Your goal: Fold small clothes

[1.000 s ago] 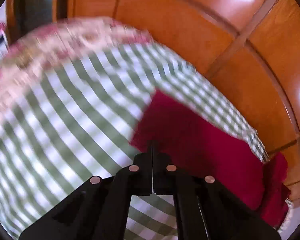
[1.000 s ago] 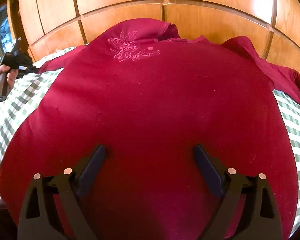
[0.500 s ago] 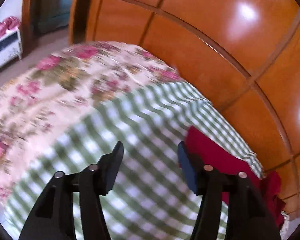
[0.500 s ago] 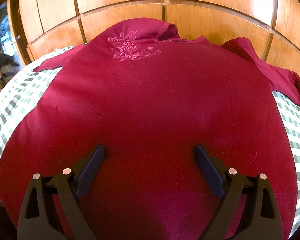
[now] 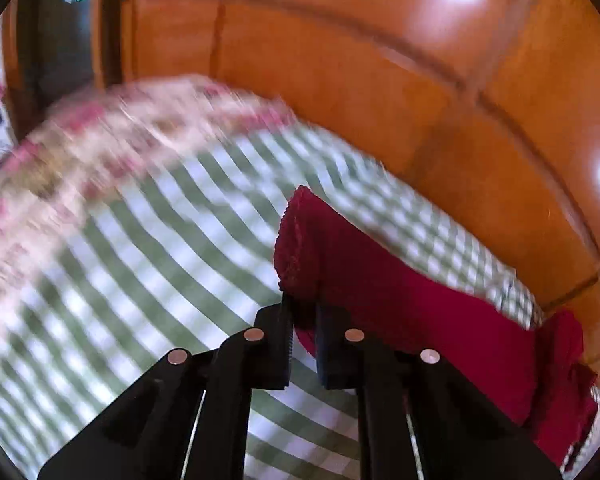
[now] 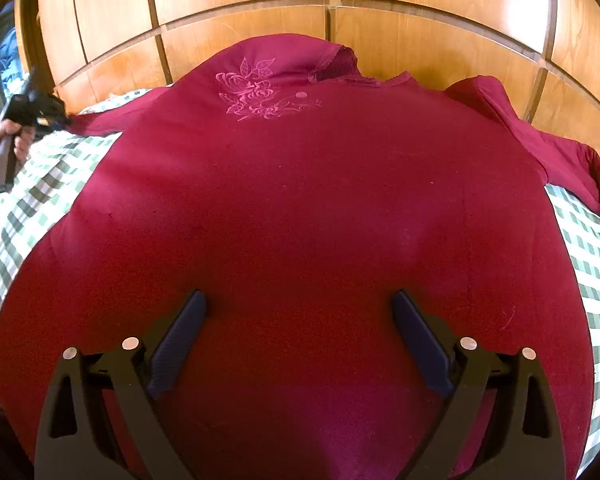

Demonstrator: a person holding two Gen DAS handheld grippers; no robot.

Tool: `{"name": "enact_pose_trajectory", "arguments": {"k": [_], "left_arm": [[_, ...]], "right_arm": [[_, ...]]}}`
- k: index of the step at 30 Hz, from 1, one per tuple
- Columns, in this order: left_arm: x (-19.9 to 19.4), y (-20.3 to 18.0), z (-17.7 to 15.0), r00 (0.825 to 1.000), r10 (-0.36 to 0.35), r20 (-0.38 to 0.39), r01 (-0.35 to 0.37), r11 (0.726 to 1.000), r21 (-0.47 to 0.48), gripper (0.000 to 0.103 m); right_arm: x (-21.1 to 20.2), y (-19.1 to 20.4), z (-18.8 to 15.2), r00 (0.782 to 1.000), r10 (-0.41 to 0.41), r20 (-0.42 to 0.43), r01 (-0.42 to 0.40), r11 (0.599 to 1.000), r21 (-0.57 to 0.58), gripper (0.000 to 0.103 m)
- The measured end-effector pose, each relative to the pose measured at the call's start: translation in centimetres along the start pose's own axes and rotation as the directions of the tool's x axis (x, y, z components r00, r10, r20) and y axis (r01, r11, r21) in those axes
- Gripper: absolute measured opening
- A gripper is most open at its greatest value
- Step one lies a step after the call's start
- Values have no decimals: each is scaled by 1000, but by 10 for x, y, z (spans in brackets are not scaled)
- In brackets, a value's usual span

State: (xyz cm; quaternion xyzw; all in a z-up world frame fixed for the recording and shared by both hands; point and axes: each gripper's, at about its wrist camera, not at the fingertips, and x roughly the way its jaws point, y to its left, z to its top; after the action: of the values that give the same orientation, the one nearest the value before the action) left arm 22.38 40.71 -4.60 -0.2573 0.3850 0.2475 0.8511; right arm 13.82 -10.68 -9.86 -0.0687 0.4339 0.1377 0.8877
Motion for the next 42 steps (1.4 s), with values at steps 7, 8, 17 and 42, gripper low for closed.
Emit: {"name": "enact_pose_trajectory", "arguments": {"k": [7, 8, 17, 42], "left_arm": [[-41, 64, 32, 983, 156, 94, -146, 983, -108, 7], [-40, 67, 29, 979, 182, 89, -173, 980, -102, 7], [-54, 24, -45, 996, -84, -32, 84, 996, 5, 62], [-156, -48, -295, 838, -391, -382, 509, 812, 287, 5]], "right_arm": [[-1, 0, 0, 1000, 2, 1, -2, 1000, 1, 94], [-1, 0, 0, 1000, 2, 0, -2, 1000, 1, 94], [-1, -1, 1, 1000, 1, 3, -1, 1000, 0, 94], [-115, -110, -90, 987, -27, -160, 73, 954, 290, 13]]}}
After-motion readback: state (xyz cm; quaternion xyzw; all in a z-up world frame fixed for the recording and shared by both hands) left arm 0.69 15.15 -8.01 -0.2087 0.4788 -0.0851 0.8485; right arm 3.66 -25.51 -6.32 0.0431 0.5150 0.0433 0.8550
